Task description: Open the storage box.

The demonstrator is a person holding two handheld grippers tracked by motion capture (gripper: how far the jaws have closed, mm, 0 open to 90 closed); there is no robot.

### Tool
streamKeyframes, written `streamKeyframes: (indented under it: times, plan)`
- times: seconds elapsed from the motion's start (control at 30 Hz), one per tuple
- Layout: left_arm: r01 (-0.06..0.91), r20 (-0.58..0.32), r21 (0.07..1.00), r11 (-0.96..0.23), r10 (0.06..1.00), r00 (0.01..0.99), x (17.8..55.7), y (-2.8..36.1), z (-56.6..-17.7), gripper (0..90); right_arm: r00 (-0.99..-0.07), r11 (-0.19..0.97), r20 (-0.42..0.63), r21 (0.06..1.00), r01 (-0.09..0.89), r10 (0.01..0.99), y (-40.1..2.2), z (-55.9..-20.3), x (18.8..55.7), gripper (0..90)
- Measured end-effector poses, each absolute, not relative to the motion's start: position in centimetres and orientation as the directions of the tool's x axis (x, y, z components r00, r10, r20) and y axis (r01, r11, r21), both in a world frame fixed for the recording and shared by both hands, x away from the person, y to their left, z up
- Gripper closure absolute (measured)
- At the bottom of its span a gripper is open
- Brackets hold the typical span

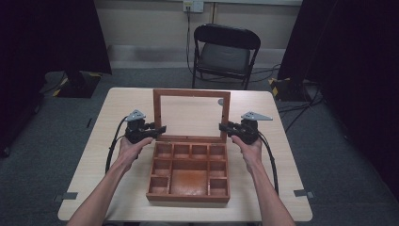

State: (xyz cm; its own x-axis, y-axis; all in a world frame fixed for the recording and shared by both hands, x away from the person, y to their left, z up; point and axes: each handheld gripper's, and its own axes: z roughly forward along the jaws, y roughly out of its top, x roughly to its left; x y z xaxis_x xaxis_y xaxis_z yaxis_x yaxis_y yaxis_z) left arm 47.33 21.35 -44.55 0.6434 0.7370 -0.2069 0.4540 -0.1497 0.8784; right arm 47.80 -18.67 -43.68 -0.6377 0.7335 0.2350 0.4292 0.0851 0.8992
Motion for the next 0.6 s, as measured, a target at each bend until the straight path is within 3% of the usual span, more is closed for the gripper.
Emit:
streamKeyframes:
  times: [0.37,0.6]
  plan:
    - [0.484,-0.232,0.864,-0.140,0.742,0.629,47.9,21.1,-44.7,53.1,-0.624,0.056,0.269,0.891,0.450,0.734,-17.9,-44.3,48.4,50.0]
    - [0.487,-0.251,0.864,-0.131,0.726,0.640,48.1,21.0,-45.1,44.6,-0.618,0.066,0.262,0.888,0.455,0.741,-17.3,-44.4,48.5,38.7]
